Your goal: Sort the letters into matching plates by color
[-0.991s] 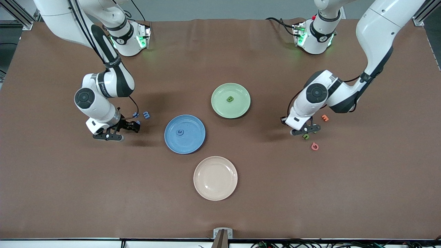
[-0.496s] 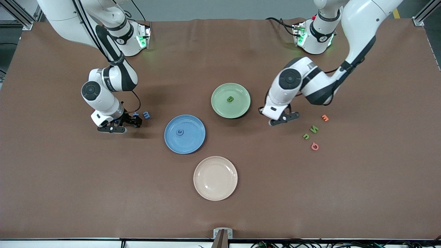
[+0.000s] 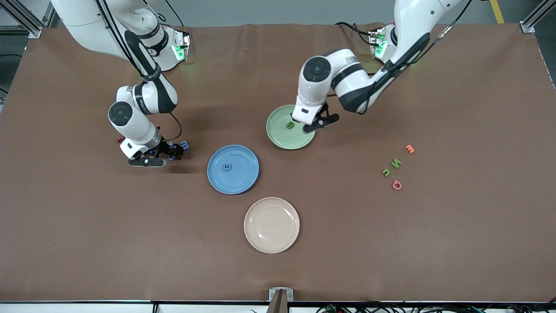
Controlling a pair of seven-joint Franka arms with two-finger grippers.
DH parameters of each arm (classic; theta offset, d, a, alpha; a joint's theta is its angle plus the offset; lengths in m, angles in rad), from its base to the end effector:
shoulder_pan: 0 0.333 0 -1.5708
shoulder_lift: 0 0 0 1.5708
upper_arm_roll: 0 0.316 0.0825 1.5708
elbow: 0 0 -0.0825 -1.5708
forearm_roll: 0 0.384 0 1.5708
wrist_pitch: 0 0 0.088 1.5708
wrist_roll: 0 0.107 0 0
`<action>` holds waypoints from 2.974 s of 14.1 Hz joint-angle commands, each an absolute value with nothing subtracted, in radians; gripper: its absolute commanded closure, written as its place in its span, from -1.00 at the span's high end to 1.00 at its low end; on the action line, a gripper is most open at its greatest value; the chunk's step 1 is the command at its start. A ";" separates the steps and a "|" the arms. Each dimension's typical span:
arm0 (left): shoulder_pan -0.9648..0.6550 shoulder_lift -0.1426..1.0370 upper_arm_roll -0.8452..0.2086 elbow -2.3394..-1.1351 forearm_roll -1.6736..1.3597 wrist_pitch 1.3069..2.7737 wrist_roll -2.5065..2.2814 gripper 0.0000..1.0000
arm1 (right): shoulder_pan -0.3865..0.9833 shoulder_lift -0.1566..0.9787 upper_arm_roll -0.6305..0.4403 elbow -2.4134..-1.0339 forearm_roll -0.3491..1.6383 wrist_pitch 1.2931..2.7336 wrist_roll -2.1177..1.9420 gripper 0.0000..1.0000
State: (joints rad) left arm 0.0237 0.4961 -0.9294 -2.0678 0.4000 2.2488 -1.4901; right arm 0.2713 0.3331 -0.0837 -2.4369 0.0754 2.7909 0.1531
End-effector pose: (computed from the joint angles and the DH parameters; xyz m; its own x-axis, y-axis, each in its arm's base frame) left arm 0.3723 -0.4385 0.2713 0.9308 0.3494 -0.1076 0.3457 -0.9369 -0.0517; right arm 0.4804 0.0855 0.1723 0.9993 -0.0312 0.0226 -0.0311 -0.9995 -0.0037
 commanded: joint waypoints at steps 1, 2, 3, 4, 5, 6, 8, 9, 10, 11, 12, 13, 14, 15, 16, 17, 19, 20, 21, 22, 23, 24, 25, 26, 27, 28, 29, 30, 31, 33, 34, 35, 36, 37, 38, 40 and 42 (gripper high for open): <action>-0.018 0.520 -0.922 -2.068 0.393 2.232 -1.526 -0.66 | 0.287 0.302 -0.083 -2.464 0.083 2.795 0.170 0.95; -0.031 0.529 -0.922 -2.069 0.397 2.233 -1.537 -0.66 | 0.288 0.304 -0.084 -2.464 0.083 2.793 0.178 0.95; -0.046 0.540 -0.920 -2.072 0.400 2.235 -1.540 -0.66 | 0.290 0.304 -0.084 -2.464 0.083 2.793 0.182 0.95; -0.054 0.541 -0.919 -2.086 0.406 2.237 -1.540 -0.66 | 0.290 0.304 -0.084 -2.464 0.083 2.792 0.183 0.95; -0.054 0.551 -0.916 -2.094 0.419 2.238 -1.540 -0.66 | 0.290 0.307 -0.083 -2.464 0.083 2.790 0.183 0.94; -0.055 0.557 -0.910 -2.100 0.432 2.240 -1.542 -0.66 | 0.291 0.307 -0.083 -2.464 0.083 2.789 0.183 0.94; -0.055 0.597 -0.894 -2.100 0.491 2.253 -1.561 -0.66 | 0.291 0.307 -0.084 -2.464 0.083 2.786 0.183 0.83; -0.055 0.613 -0.881 -2.094 0.521 2.272 -1.581 -0.66 | 0.294 0.308 -0.084 -2.464 0.083 2.786 0.183 0.76; -0.055 0.623 -0.868 -2.091 0.546 2.292 -1.600 -0.66 | 0.298 0.308 -0.084 -2.464 0.083 2.786 0.183 0.71; -0.057 0.630 -0.861 -2.086 0.564 2.315 -1.614 -0.66 | 0.298 0.308 -0.084 -2.464 0.083 2.784 0.184 0.69; -0.057 0.637 -0.859 -2.086 0.575 2.333 -1.620 -0.66 | 0.298 0.308 -0.084 -2.464 0.083 2.784 0.184 0.66; -0.057 0.640 -0.859 -2.086 0.581 2.344 -1.621 -0.66 | 0.298 0.308 -0.084 -2.464 0.083 2.783 0.184 0.63; -0.057 0.649 -0.858 -2.086 0.587 2.350 -1.624 -0.66 | 0.299 0.308 -0.084 -2.464 0.083 2.783 0.186 0.58; -0.057 0.649 -0.857 -2.086 0.589 2.352 -1.629 -0.64 | 0.298 0.308 -0.084 -2.464 0.083 2.783 0.184 0.53; -0.057 0.649 -0.857 -2.086 0.591 2.350 -1.628 -0.50 | 0.299 0.311 -0.084 -2.464 0.083 2.783 0.184 0.47; -0.057 0.649 -0.857 -2.086 0.594 2.350 -1.628 0.00 | 0.298 0.313 -0.084 -2.462 0.083 2.783 0.186 0.41; -0.054 0.646 -0.859 -2.086 0.594 2.350 -1.628 0.99 | 0.298 0.313 -0.084 -2.462 0.083 2.783 0.184 0.25; -0.043 0.638 -0.861 -2.088 0.594 2.347 -1.626 1.00 | 0.298 0.313 -0.084 -2.462 0.083 2.783 0.184 0.16; -0.034 0.629 -0.862 -2.086 0.591 2.341 -1.626 1.00 | 0.298 0.313 -0.084 -2.462 0.083 2.783 0.186 0.06; -0.026 0.612 -0.862 -2.086 0.581 2.339 -1.621 1.00 | 0.298 0.313 -0.084 -2.461 0.083 2.783 0.186 -0.02; -0.005 0.598 -0.865 -2.086 0.580 2.339 -1.618 1.00 | 0.298 0.313 -0.084 -2.461 0.083 2.783 0.184 -0.12; 0.020 0.588 -0.873 -2.085 0.578 2.338 -1.615 0.99 | 0.298 0.313 -0.084 -2.459 0.083 2.783 0.184 -0.21; 0.056 0.575 -0.900 -2.085 0.578 2.336 -1.605 0.99 | 0.298 0.313 -0.084 -2.457 0.083 2.783 0.184 -0.31; 0.114 0.572 -0.931 -2.085 0.578 2.333 -1.564 0.99 | 0.298 0.313 -0.084 -2.457 0.083 2.783 0.184 -0.40; 0.177 0.572 -0.972 -2.085 0.578 2.323 -1.496 0.99 | 0.298 0.313 -0.084 -2.456 0.083 2.783 0.184 -0.52; 0.237 0.572 -1.009 -2.085 0.578 2.301 -1.429 0.99 | 0.298 0.313 -0.084 -2.454 0.083 2.781 0.184 -0.68; 0.283 0.572 -1.035 -2.085 0.578 2.272 -1.383 0.99 | 0.298 0.313 -0.084 -2.445 0.083 2.761 0.186 -0.83; 0.334 0.572 -1.063 -2.085 0.578 2.238 -1.343 0.99 | 0.298 0.313 -0.084 -2.435 0.083 2.741 0.201 -0.92; 0.378 0.572 -1.081 -2.086 0.578 2.209 -1.300 0.99 | 0.299 0.313 -0.084 -2.418 0.083 2.715 0.219 -0.93; 0.449 0.572 -1.100 -2.089 0.578 2.162 -1.209 0.99 | 0.302 0.311 -0.083 -2.376 0.083 2.671 0.227 -0.94; 0.480 0.572 -1.101 -2.089 0.578 2.152 -1.171 0.99 | 0.308 0.313 -0.083 -2.353 0.083 2.643 0.230 -0.94; 0.506 0.572 -1.101 -2.089 0.580 2.152 -1.140 0.99 | 0.316 0.313 -0.083 -2.327 0.083 2.620 0.247 -0.94; 0.531 0.572 -1.101 -2.089 0.594 2.152 -1.117 0.99 | 0.331 0.316 -0.083 -2.300 0.083 2.605 0.267 -0.94; 0.558 0.572 -1.101 -2.091 0.603 2.152 -1.099 0.99 | 0.351 0.330 -0.083 -2.265 0.083 2.586 0.293 -0.94; 0.575 0.575 -1.100 -2.092 0.618 2.154 -1.083 0.99 | 0.371 0.348 -0.083 -2.228 0.083 2.568 0.332 -0.94; 0.635 0.584 -1.100 -2.097 0.681 2.155 -1.039 0.99 | 0.435 0.388 -0.083 -2.154 0.084 2.548 0.444 -0.94; 0.678 0.595 -1.100 -2.102 0.716 2.163 -0.984 0.99 | 0.489 0.426 -0.083 -2.093 0.084 2.546 0.553 -0.94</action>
